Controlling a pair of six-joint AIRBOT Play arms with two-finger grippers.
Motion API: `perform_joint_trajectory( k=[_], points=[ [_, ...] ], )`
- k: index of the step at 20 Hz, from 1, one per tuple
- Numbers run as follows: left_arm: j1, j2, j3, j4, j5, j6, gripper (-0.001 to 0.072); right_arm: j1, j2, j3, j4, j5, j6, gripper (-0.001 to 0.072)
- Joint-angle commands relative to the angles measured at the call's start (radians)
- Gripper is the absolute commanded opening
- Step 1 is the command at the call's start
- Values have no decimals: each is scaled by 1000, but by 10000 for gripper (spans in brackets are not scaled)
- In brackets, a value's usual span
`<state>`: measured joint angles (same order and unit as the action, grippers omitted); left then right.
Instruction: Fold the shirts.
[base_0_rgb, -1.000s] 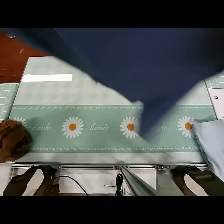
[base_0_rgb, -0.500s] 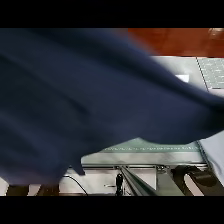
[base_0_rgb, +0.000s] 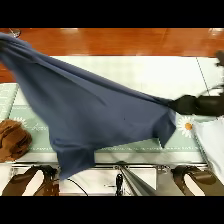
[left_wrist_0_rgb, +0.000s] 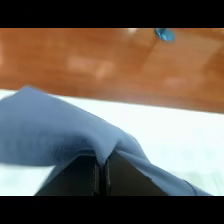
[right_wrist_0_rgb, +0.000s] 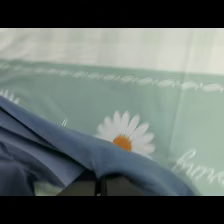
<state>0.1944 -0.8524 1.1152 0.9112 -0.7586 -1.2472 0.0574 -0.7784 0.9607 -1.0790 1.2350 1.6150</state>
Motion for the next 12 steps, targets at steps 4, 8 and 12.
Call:
perform_joint_trajectory(
  k=[4,8,12],
  points=[
    [-238,-381,16,-13,483,23,27,-8,-507,156,6,-381,-42,17],
    [-251,-592,192,-14,391,-46,27,-76,-762,422,171,-373,-41,17],
    [-258,-677,303,-11,266,-124,704,-151,-888,547,347,-357,-65,652]
  ],
)
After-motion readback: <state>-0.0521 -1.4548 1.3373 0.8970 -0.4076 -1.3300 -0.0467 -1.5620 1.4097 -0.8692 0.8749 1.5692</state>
